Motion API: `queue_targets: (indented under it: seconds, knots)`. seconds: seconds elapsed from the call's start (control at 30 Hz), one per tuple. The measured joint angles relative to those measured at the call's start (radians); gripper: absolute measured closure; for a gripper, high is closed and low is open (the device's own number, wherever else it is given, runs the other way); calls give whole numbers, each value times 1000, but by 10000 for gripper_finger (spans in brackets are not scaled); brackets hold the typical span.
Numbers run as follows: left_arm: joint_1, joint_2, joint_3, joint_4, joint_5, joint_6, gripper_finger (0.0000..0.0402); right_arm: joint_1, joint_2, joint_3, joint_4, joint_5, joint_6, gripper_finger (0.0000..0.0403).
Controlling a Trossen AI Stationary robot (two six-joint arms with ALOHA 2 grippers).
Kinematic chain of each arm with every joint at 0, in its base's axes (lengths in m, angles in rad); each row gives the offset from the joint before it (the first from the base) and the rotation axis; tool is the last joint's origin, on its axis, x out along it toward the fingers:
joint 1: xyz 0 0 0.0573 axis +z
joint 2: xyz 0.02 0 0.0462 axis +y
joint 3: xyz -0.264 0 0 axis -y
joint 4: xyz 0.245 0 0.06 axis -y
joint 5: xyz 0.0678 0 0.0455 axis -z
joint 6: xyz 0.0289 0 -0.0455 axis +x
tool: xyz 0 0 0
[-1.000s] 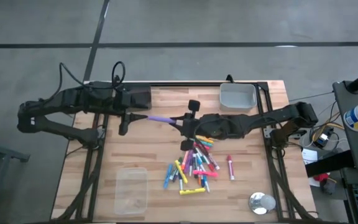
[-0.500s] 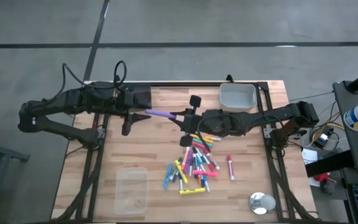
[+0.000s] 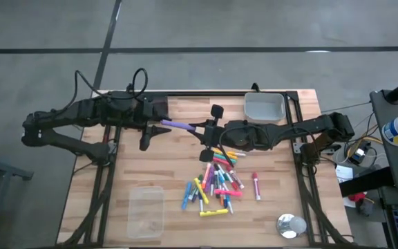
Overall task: Pick & Place Markers
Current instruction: Put the violet highlighter pen into the black bin
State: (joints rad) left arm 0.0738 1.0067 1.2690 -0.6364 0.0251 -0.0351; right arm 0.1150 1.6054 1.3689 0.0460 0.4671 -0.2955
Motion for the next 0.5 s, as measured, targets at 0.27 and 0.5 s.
queue_targets:
  seconds: [0.27, 0.5]
  knots:
    - [0, 4, 0, 15, 2, -16, 244, 0, 0, 0, 2, 0, 3, 332]
    - [0, 6, 0, 18, 0, -30, 290, -2, 0, 0, 1, 0, 6, 330]
